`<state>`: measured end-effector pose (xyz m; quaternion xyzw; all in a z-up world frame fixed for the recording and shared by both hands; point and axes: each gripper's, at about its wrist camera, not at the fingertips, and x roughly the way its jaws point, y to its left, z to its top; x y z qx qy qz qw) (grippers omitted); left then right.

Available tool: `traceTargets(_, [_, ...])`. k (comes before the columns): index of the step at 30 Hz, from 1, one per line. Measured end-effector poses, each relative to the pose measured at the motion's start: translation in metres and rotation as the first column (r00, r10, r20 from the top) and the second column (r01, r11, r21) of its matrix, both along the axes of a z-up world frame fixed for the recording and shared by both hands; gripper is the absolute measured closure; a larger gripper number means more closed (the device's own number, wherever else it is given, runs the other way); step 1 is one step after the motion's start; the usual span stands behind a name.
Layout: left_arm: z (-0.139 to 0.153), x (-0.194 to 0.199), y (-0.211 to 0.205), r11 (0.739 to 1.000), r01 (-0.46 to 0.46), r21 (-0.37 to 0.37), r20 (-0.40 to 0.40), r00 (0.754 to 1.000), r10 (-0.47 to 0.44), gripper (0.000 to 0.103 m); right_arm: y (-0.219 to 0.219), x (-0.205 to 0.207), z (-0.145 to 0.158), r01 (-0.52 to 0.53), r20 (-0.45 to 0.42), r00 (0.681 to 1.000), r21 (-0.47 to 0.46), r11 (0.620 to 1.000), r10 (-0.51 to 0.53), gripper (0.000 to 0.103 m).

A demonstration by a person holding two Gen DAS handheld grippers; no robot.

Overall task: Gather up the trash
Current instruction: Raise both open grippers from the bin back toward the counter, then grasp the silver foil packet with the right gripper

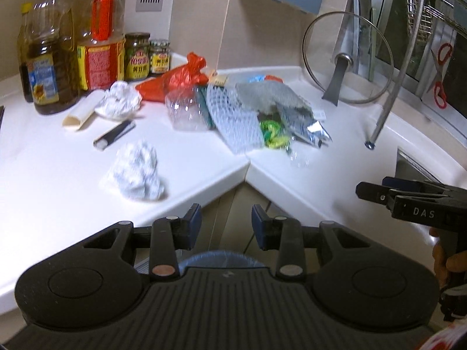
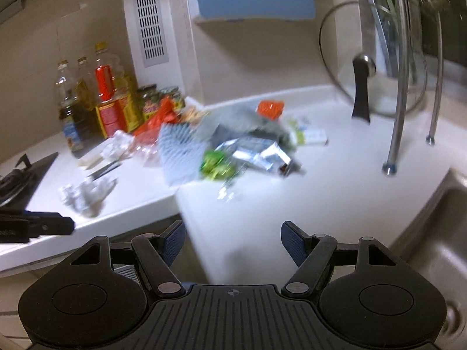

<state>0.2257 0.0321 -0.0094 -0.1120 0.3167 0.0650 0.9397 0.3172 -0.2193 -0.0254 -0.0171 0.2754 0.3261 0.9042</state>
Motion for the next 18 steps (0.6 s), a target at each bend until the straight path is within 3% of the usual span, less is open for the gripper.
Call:
traceTargets(10, [0.0, 0.061, -0.006, 0.999, -0.042, -0.001, 0.013, 0.999, 0.042, 0.07, 0.016, 0.074, -0.009, -0.073, 0.203, 0.973, -0.17, 0.983, 0.107, 0.03])
traceTargets(18, [-0.015, 0.1, -0.005, 0.997, -0.082, -0.009, -0.022, 0.996, 0.082, 0.07, 0.046, 0.117, -0.031, -0.135, 0.262, 0.94, -0.306, 0.942, 0.22, 0.034])
